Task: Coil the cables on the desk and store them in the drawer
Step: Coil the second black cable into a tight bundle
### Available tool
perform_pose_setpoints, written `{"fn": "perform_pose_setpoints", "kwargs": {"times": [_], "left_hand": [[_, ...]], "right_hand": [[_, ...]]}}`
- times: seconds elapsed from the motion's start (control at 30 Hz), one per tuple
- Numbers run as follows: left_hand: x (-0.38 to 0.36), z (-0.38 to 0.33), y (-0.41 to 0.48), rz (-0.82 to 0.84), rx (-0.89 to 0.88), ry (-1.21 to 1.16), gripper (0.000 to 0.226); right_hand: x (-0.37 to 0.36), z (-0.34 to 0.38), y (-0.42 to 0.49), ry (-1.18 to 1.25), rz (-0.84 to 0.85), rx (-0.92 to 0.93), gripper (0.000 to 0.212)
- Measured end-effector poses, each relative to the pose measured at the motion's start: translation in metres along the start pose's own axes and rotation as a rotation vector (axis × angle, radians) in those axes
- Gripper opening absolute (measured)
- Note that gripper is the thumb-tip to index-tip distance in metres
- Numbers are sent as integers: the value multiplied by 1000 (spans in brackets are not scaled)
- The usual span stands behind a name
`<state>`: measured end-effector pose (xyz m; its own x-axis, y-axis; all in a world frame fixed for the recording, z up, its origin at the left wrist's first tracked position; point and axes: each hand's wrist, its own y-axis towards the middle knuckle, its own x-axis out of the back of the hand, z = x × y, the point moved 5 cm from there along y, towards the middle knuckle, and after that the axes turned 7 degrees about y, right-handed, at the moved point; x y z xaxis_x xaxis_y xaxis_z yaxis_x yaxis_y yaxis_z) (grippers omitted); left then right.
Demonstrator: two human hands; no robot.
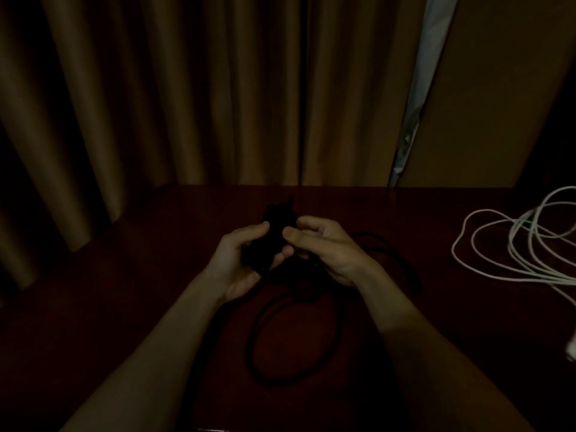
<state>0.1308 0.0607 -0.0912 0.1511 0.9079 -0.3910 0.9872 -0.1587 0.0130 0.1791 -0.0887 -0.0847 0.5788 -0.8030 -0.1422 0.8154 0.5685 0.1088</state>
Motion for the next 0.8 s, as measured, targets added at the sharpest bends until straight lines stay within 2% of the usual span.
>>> {"fn": "perform_pose_setpoints", "kwargs": {"times": [0.1, 0.2, 0.33, 0.4, 0.47, 0.53, 0.63, 0.8], "left_hand": [[-3, 0, -2, -47, 44, 33, 38], [1, 2, 2, -116, 16, 228, 36], [10, 0, 4, -306, -246, 708, 18], [3, -2, 1, -316, -356, 960, 38], [-2, -2, -1, -311, -385, 1093, 58], [-2, -1, 0, -329, -413, 1131, 62], [2, -2, 2, -360, -423, 1095, 56], [9, -2, 3, -329, -308, 725, 36]], "right_hand": [[-5, -2, -2, -38, 4, 5, 46], [-2, -2, 0, -45, -66, 55, 44], [4, -1, -1, -76, -213, 99, 31], [3, 0, 0, -120, -260, 114, 33], [1, -1, 1, -150, -280, 115, 42], [0, -1, 2, -172, -293, 110, 46], [1, 0, 1, -196, -287, 120, 45], [5, 1, 2, -132, -226, 89, 36]]}}
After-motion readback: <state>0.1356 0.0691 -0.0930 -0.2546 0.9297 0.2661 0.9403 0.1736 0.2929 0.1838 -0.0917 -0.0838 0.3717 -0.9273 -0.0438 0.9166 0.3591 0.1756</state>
